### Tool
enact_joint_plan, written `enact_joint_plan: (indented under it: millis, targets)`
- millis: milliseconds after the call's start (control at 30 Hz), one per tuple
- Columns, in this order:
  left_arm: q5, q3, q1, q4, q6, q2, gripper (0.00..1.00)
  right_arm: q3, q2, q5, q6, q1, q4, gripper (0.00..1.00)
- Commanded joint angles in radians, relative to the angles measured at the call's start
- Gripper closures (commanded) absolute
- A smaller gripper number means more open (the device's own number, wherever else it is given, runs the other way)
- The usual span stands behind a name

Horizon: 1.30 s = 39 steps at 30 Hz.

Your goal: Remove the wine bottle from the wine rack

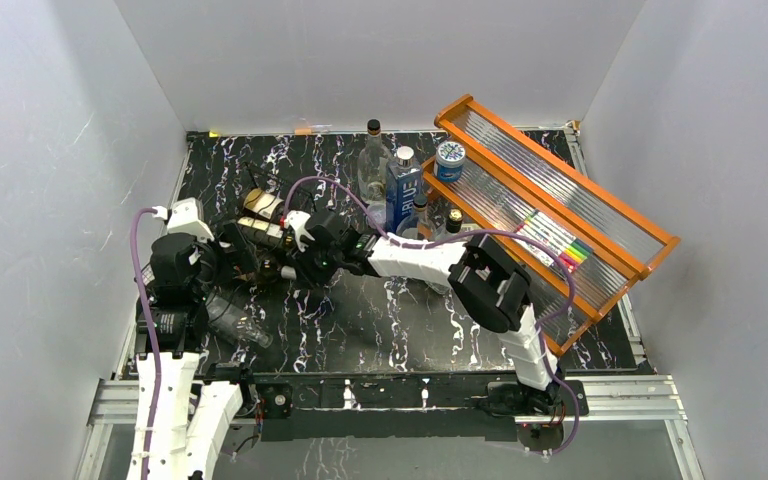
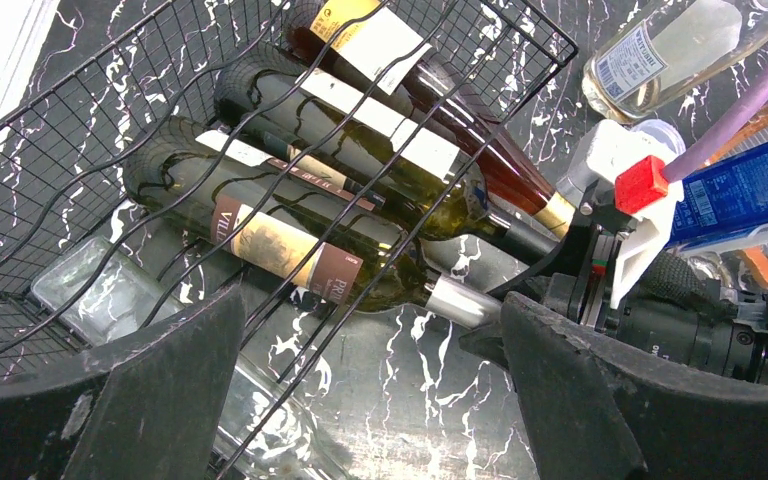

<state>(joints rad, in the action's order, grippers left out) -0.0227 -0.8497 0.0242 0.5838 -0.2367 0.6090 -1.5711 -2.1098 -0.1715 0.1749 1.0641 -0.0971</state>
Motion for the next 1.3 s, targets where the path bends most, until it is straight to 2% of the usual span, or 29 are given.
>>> enact_joint_plan:
  millis: [0,100,233,467,633,800,967,1267]
  targets:
    - [-0.016,0.004,-0.003,-0.01,-0.003,0.0,0.02,-0.065,-0.018,0.133,-0.045,-0.052,0.067,0.88]
    - [-0.004,0.007,-0.004,-0.014,-0.002,0.007,0.02,-0.044,0.015,0.087,-0.028,-0.046,0.039,0.9]
    - [0.025,0.012,-0.003,-0.023,0.003,0.015,0.02,-0.003,0.081,0.04,0.024,-0.023,-0.034,1.0]
    - [0.056,0.015,-0.003,-0.031,0.005,0.027,0.02,0.11,0.236,-0.073,0.072,-0.007,-0.155,1.0]
    - [0.086,0.019,-0.004,-0.039,0.009,0.033,0.02,0.166,0.348,-0.058,0.073,-0.007,-0.27,1.0]
    - [0.226,0.03,-0.01,-0.074,0.023,0.056,0.02,0.148,0.449,-0.055,0.075,-0.009,-0.46,1.0]
    - [0.422,0.041,-0.027,-0.127,0.022,0.087,0.02,0.139,0.549,-0.006,0.074,-0.009,-0.606,1.0]
    - [0.808,0.133,-0.066,-0.359,-0.092,0.086,0.04,0.186,0.744,0.117,0.084,-0.019,-0.774,1.0]
